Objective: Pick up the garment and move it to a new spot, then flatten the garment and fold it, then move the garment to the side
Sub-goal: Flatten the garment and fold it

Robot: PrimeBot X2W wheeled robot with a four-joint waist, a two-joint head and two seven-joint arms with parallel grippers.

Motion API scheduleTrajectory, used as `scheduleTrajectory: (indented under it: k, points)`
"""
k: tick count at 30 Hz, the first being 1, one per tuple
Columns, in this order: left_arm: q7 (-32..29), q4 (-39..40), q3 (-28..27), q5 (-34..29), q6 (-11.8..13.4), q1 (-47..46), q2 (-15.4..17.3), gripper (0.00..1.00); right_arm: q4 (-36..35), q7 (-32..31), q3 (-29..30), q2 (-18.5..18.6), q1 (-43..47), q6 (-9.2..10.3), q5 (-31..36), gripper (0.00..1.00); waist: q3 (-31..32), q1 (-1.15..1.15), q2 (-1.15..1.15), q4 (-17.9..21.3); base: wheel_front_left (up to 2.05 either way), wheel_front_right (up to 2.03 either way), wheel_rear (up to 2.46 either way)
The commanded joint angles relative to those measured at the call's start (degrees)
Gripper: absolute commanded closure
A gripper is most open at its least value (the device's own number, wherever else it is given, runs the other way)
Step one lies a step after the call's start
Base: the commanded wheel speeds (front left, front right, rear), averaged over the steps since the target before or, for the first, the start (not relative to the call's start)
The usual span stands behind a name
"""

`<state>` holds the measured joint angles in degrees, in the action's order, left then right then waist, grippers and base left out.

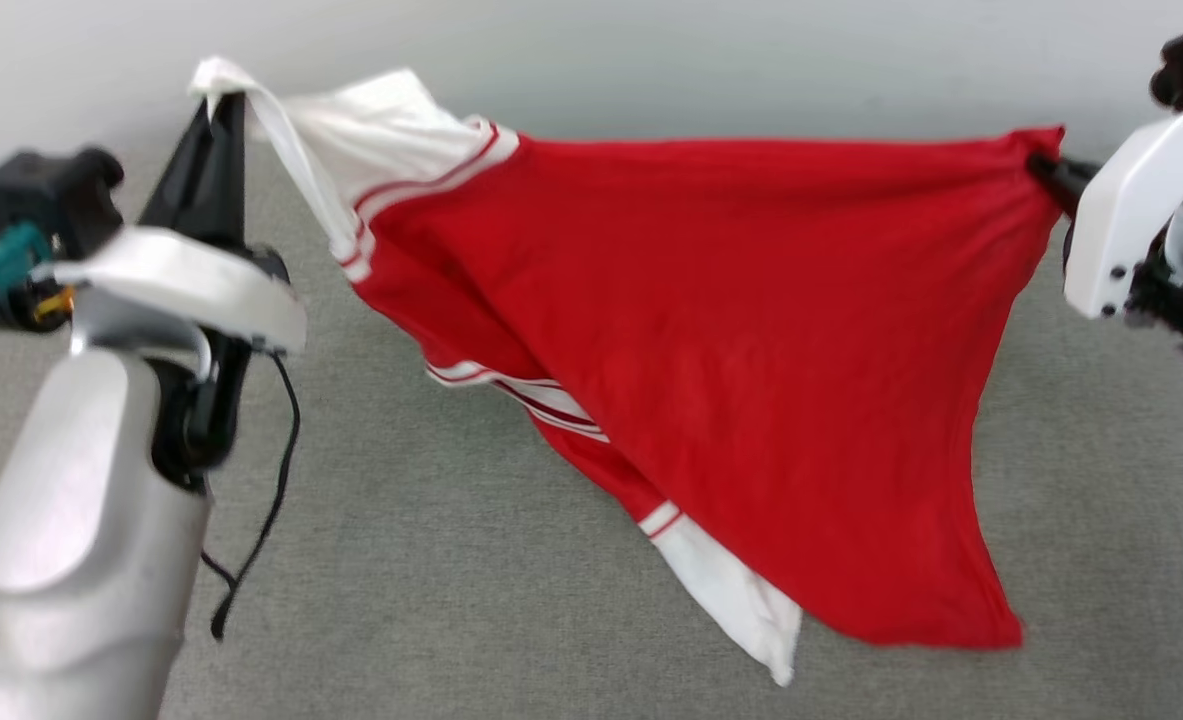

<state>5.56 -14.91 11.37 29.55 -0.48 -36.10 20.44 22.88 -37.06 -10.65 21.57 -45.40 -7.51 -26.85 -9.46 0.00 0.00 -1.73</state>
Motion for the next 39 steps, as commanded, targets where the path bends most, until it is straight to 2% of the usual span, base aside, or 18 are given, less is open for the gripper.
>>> scheduleTrajectory:
  k: [1, 7, 14, 16, 17, 22, 28, 39]
  points:
    - [-0.37, -1.8, 0.16, 0.15, -0.54, -2.57, 0.03, 1.0, 0.83, 0.6, 0.36, -0.25, -1.84, 0.04, 0.07, 1.0, 0.73, 0.0, 0.0, 0.85, 0.0, 0.0, 0.0]
    - [-0.24, -10.66, 0.62, -1.21, -2.29, -15.11, 1.2, 1.0, 3.76, 4.4, 0.56, -0.44, -8.96, 0.04, 1.39, 1.0, -0.64, 0.0, 0.0, 2.83, 0.0, 0.0, 0.0]
    - [1.78, -15.56, 1.49, -4.24, -3.63, -28.56, 3.93, 1.0, 6.51, 11.21, 1.49, -1.01, -18.85, 0.05, 2.51, 1.0, -4.97, 0.0, 0.0, 4.98, 0.0, 0.0, 0.0]
    - [2.24, -16.12, 1.73, -4.96, -3.85, -32.15, 4.66, 1.0, 7.02, 13.18, 1.83, -0.91, -21.61, 0.05, 2.85, 1.0, -6.69, 0.0, 0.0, 5.27, 0.0, 0.0, 0.0]
    - [2.99, -16.15, 1.39, -5.71, -3.95, -37.68, 5.66, 1.0, 7.26, 15.98, 2.27, -0.46, -26.05, 0.05, 3.48, 1.0, -10.19, 0.0, 0.0, 5.52, 0.0, 0.0, 0.0]
    - [3.72, -16.89, 0.59, -5.73, -3.79, -45.5, 6.07, 1.0, 7.31, 19.65, 2.65, 0.55, -32.9, 0.07, 3.91, 1.0, -16.12, 0.0, 0.0, 5.64, 0.0, 0.0, 0.0]
    - [4.54, -18.36, 0.16, -5.93, -3.48, -51.69, 6.45, 1.0, 7.79, 23.84, 2.02, 1.48, -39.09, 0.07, 4.36, 1.0, -22.73, 0.0, 0.0, 5.81, 0.0, 0.0, 0.0]
    - [5.0, -22.6, 0.55, -4.85, -3.95, -54.24, 5.69, 1.0, 11.82, 27.92, -0.4, 0.33, -43.98, 0.07, 3.91, 1.0, -29.72, 0.0, 0.0, 6.24, 0.0, 0.0, 0.0]
